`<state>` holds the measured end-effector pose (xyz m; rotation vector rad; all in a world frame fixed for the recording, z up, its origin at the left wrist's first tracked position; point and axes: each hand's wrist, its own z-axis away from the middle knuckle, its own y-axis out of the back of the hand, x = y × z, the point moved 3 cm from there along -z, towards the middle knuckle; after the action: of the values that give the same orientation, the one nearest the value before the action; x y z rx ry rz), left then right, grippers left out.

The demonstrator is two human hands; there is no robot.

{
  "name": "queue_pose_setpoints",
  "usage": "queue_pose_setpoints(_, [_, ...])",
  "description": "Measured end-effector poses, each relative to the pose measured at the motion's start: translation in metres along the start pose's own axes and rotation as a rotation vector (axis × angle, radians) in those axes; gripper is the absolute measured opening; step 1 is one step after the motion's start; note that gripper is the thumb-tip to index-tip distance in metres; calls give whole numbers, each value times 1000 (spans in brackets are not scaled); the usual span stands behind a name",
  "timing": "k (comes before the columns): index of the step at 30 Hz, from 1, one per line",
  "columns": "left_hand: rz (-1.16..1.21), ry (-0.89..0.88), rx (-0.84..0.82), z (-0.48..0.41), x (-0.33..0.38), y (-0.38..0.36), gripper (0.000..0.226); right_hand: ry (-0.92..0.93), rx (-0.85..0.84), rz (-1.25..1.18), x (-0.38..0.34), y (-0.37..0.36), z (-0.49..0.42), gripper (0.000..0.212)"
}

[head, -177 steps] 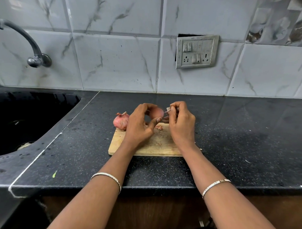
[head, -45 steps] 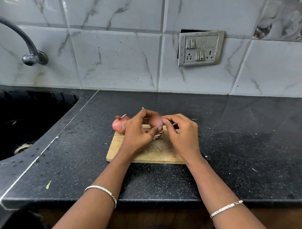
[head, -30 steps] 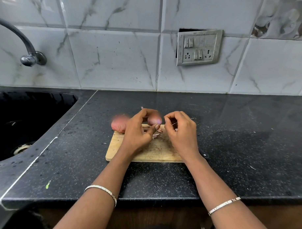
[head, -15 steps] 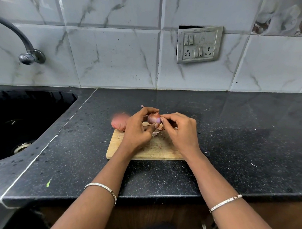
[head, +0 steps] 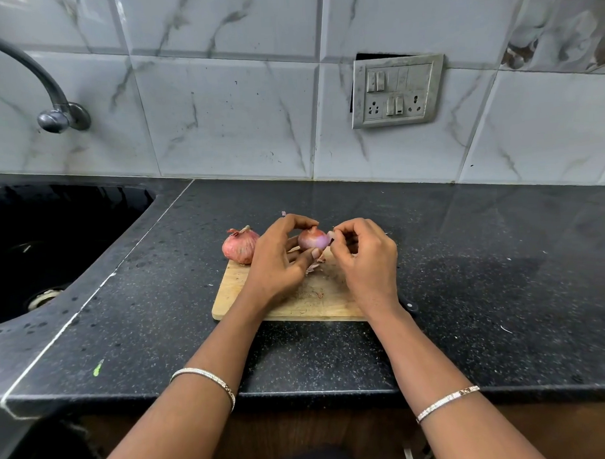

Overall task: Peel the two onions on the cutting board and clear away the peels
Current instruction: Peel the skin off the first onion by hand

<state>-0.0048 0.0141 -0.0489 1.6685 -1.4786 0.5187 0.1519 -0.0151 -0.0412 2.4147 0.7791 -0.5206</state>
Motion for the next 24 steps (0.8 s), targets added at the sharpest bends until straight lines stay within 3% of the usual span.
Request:
queue_pose_setpoints(5, [61,2,21,-2,-4,2,40,-49,19,46,4,0,-1,1])
queue_pose_setpoints(13, [-8,-31,56,-3,-5,5,40,15,-61,-8,-6,2,-1,24])
queue_pose_setpoints(24, [-85,-69,28,-4,-4,3,39,93,-53,-64,-6,-1,-1,14])
